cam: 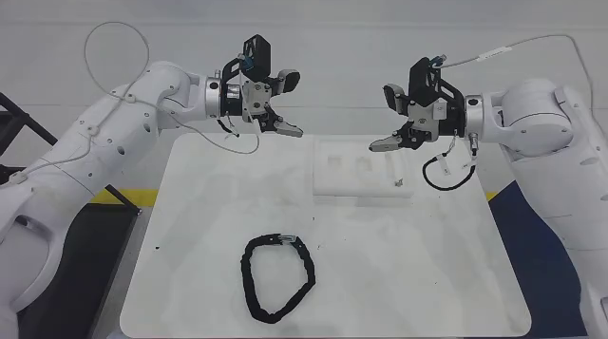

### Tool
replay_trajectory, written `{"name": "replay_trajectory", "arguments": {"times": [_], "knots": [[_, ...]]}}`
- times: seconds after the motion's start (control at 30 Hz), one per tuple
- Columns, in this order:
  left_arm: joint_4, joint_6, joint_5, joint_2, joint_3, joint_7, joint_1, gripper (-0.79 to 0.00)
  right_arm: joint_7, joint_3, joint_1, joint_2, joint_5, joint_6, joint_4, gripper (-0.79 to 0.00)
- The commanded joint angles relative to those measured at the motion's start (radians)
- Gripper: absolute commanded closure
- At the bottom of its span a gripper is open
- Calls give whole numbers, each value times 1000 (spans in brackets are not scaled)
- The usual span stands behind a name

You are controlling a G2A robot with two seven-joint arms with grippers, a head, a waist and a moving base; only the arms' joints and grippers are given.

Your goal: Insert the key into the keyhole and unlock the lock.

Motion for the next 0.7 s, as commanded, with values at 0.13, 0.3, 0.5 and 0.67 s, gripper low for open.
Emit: {"name": "replay_trajectory", "arguments": {"times": [0.13, 0.3, 0.5, 0.67], "knots": [[0, 0, 0, 0, 0, 0, 0, -785, 0, 0, 0, 0, 0, 0, 0, -785], [0, 0, 0, 0, 0, 0, 0, -785, -7, 0, -5, 0, 2, 7, 6, -785], [0, 0, 0, 0, 0, 0, 0, -785, -50, -27, -33, -6, -7, 57, 84, -785], [0, 0, 0, 0, 0, 0, 0, -785, -28, -71, -26, -18, 28, 112, 191, -785]]}}
